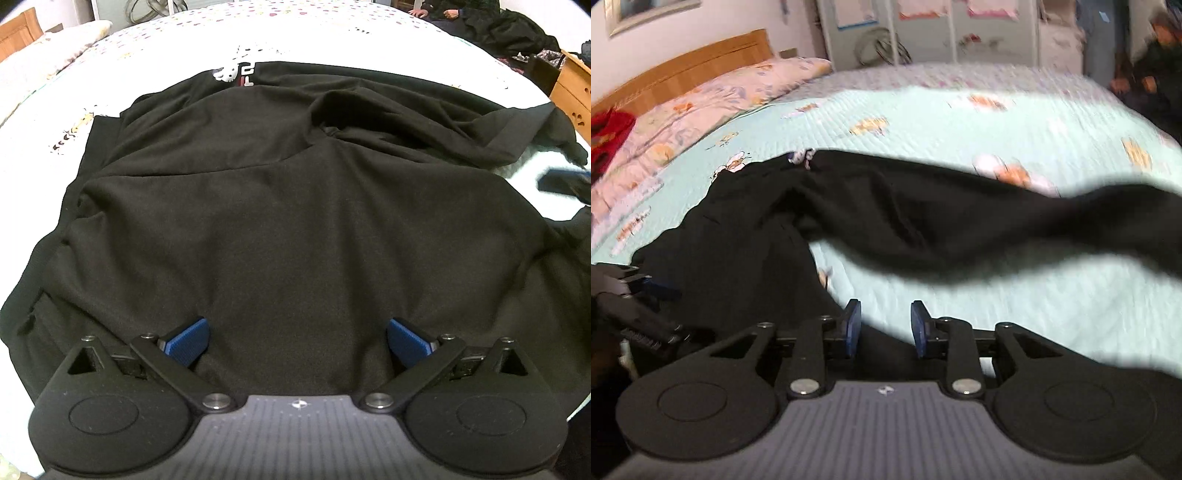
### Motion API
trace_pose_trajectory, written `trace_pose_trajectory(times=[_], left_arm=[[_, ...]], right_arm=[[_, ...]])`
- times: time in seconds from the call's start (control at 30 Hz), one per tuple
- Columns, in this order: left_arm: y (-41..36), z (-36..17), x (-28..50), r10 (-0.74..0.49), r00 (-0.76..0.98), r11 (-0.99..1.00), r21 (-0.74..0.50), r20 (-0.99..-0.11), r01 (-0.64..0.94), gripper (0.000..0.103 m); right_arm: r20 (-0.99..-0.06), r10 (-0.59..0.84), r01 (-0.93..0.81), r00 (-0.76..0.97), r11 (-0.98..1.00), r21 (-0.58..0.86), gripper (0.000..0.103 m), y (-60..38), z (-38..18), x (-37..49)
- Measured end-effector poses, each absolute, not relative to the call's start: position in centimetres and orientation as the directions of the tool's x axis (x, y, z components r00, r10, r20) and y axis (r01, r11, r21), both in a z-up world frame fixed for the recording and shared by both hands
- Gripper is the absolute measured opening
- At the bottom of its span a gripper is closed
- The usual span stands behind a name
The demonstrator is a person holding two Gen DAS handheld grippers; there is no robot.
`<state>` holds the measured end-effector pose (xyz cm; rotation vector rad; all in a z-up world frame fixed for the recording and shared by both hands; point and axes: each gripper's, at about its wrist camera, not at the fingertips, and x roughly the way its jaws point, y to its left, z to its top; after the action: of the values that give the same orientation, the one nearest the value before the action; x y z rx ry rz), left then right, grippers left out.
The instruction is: Fold clothes
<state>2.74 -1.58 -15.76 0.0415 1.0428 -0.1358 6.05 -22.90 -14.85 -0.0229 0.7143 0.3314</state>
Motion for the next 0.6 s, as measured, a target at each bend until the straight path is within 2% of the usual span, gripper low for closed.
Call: trace_pose_trajectory(times=[0.1, 0.13, 0.2, 0.3, 0.4, 0.5, 0.6], left_arm=[[-1.5, -15.8, 2.7, -0.095, 0.496, 0.990, -0.030, -0.863, 0.139, 0.102], [-1.5, -15.8, 2.7, -0.095, 0.496, 0.990, -0.028, -0.863, 0.140, 0.102], [-1.6, -15.8, 2.7, -0.095, 0.496, 0.989, -0.026, -0.863, 0.143, 0.102], [-1.6, -15.8, 2.8, -0.090, 0.494, 0.989, -0.021, -0.865, 0.144, 0.102], [-1.8, -15.7, 2.8, -0.079, 0.489, 0.991, -0.014, -0.869, 0.136, 0.102], [-1.9, -15.4, 2.8, -0.073, 0.487, 0.993, -0.017, -0.870, 0.120, 0.102], [-2.2, -14.6, 2.7, -0.089, 0.502, 0.993, -0.038, -0.860, 0.110, 0.099]], right_arm=[[-0.652, 0.162, -0.296, 0.740, 0.950, -0.100, 0.033, -21.1, -15.9, 6.9], [-0.677, 0.151, -0.308, 0.721, 0.944, -0.117, 0.033, -20.8, -16.6, 6.6], [-0.714, 0.172, -0.331, 0.679, 0.940, -0.088, 0.033, -20.8, -17.7, 5.0], [-0.662, 0.212, -0.310, 0.719, 0.950, -0.032, 0.033, -22.4, -17.5, 1.0], [-0.622, 0.125, -0.142, 0.773, 0.990, 0.023, 0.038, -27.3, -16.1, -1.0], [-0.637, -0.001, 0.045, 0.771, 0.998, 0.054, 0.041, -33.8, -14.8, -1.6], [-0.634, 0.012, 0.120, 0.773, 0.979, 0.164, 0.041, -38.4, -13.8, -3.1]])
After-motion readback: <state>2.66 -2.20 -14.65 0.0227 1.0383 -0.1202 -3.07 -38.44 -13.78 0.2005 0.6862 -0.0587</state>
